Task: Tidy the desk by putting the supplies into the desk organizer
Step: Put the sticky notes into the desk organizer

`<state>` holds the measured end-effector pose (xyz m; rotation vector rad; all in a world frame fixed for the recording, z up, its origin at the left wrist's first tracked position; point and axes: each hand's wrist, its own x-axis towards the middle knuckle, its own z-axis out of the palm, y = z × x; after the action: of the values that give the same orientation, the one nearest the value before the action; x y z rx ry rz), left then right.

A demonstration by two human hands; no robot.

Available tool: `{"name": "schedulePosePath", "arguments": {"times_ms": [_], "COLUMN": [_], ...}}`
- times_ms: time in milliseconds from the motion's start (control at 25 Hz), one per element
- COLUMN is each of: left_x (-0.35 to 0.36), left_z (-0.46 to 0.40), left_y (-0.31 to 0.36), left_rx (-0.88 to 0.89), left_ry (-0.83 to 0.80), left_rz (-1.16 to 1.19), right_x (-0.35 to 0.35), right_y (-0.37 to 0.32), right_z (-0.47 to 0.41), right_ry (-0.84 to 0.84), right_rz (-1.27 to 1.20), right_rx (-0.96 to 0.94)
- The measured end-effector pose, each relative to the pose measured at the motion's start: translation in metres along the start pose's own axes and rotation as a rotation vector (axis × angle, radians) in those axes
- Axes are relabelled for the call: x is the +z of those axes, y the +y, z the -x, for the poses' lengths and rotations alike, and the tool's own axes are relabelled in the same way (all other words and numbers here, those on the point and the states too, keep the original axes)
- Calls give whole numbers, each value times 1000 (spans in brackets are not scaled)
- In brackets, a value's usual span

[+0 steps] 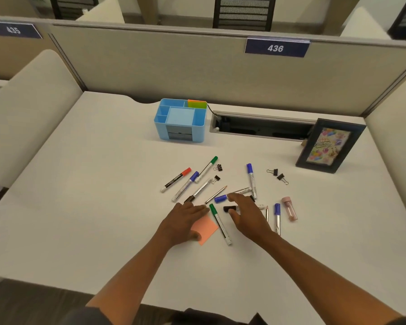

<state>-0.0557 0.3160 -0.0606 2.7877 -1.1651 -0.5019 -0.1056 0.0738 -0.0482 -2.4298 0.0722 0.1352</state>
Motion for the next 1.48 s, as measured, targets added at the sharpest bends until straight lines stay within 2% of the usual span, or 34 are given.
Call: {"name": "schedulePosePath", "arguments": {"times_ms": [240,560,640,800,960,1040,1160,1480], "left_x": [-7,-1,-3,-9,-18,-24,-32,-74], "left_z": [-1,1,3,4,9,10,9,-18], "left_y": [10,9,6,-3,-14,-17,-17,-28], "left_rx": [-8,-41,-88,-243,-270,-317,-329,-422], "left_ry": [18,181,209,190,274,271,287,520], "left_rz": [-80,-70,55,454,781,830,866,1006], "right_x": [1,6,8,11,12,15,16,-13], "right_y": [-3,-5,-7,-13,-35,-45,-57,-77], "right_z": [-1,1,0,-1,-4,-8,-19,-70], "right_ry": [-3,-32,-32,-56,-113,-133,-61,50], "right_rz": [-13,5,-9,-42,-182,-258,-258,-232], "right_rx": [13,-17,-29,-67,-33,-36,-87,-127]}}
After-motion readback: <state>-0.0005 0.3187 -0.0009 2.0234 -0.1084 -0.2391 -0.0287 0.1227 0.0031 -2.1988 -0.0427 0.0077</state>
